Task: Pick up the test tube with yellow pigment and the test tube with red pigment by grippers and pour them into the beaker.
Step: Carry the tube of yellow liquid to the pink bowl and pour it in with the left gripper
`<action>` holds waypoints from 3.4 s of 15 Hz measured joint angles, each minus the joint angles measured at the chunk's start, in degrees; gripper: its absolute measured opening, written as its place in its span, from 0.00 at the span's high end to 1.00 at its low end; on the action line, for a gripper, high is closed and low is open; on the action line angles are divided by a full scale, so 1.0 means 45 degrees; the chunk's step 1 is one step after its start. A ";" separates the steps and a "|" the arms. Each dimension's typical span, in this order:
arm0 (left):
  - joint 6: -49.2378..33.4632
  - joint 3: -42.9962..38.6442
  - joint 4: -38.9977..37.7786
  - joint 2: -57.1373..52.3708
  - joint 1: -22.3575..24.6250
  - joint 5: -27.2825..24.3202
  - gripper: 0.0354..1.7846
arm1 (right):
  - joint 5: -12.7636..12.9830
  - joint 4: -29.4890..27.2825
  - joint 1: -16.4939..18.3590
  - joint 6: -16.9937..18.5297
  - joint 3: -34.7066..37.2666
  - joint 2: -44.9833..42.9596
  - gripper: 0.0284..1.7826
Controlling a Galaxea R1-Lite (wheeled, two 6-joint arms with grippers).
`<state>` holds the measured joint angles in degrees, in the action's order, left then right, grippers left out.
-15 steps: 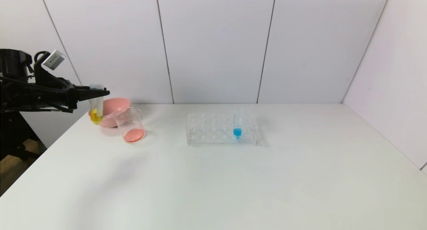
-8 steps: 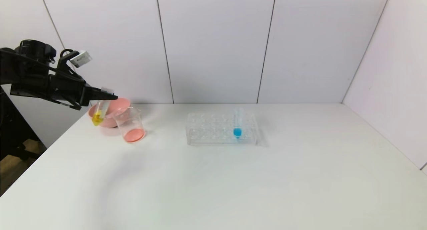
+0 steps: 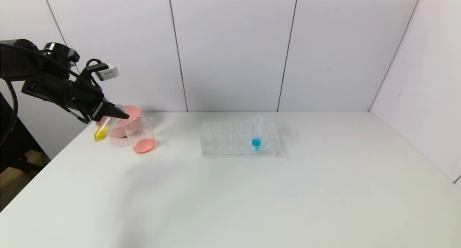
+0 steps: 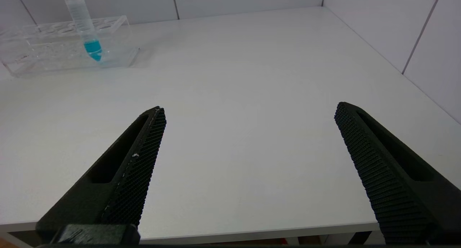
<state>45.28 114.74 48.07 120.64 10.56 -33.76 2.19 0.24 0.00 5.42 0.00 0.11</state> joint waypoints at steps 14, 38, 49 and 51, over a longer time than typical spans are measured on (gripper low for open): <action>0.1184 0.0290 0.0103 0.0320 -0.1403 0.3741 0.76 | 0.0000 0.0000 0.0000 -0.0005 0.0000 0.0000 0.04; 0.1718 0.0301 -0.0577 0.0534 -0.2717 0.8531 0.76 | 0.0000 0.0000 0.0000 0.0000 0.0000 0.0000 0.04; 0.2230 0.0301 -0.0471 0.0260 -0.3237 1.0338 0.76 | 0.0000 0.0000 0.0000 0.0000 0.0000 0.0000 0.04; 0.2251 0.0290 -0.0233 0.0211 -0.3313 1.0655 0.76 | 0.0000 0.0000 0.0000 -0.0005 0.0000 0.0000 0.04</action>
<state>55.41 116.04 47.02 121.59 -4.35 14.19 2.19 0.24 0.00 5.40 0.00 0.11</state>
